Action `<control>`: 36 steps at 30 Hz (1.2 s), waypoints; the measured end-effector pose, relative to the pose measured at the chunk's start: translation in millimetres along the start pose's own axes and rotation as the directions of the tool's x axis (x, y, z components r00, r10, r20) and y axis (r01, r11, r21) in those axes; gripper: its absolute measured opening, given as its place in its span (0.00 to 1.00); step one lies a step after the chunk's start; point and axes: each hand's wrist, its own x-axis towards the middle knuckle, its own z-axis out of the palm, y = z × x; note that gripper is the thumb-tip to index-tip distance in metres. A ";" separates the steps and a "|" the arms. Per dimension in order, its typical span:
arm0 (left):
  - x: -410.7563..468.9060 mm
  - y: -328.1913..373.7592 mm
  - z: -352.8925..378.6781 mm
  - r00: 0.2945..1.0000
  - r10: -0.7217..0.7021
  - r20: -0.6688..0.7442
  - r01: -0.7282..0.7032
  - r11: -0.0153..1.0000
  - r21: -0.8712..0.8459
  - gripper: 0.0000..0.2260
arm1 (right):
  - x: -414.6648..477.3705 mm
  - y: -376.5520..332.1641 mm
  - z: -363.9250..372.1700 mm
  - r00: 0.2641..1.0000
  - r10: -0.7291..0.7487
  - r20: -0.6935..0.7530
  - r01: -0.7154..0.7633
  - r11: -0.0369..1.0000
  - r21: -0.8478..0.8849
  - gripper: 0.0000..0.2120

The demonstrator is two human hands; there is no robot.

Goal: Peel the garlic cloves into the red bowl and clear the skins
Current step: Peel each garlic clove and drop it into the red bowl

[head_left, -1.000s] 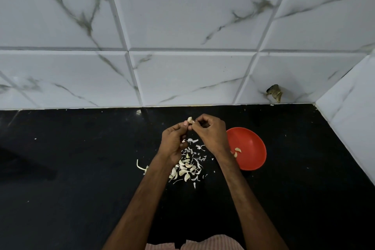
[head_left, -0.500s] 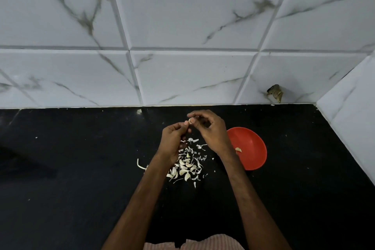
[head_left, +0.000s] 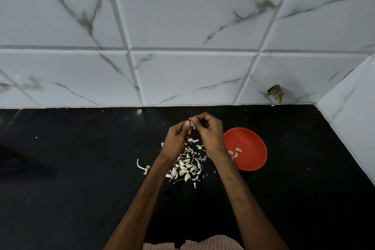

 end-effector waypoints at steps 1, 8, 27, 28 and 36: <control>0.4 -1.3 -1.9 1.000 0.018 0.009 -0.018 1.000 0.012 0.16 | -1.3 -0.2 1.4 0.999 0.041 0.002 -0.041 0.997 0.059 0.03; 1.2 -9.1 -8.1 0.993 0.116 -0.021 -0.109 0.971 0.211 0.16 | -4.3 -3.5 8.8 0.976 0.214 -0.037 -0.206 0.967 0.152 0.05; 1.7 -15.3 -5.5 0.976 0.158 -0.150 -0.107 0.947 0.302 0.13 | -5.1 1.7 4.7 0.986 0.129 -0.107 -0.131 0.991 -0.014 0.05; 1.1 -15.5 -6.7 0.978 0.151 -0.144 -0.104 0.951 0.292 0.12 | -5.6 1.5 3.4 0.992 0.076 -0.104 -0.084 0.994 -0.070 0.05; 3.7 -12.7 -8.8 0.989 0.150 -0.013 -0.145 0.971 0.188 0.13 | -3.7 -0.6 -0.1 0.994 0.041 -0.100 -0.040 0.999 0.016 0.05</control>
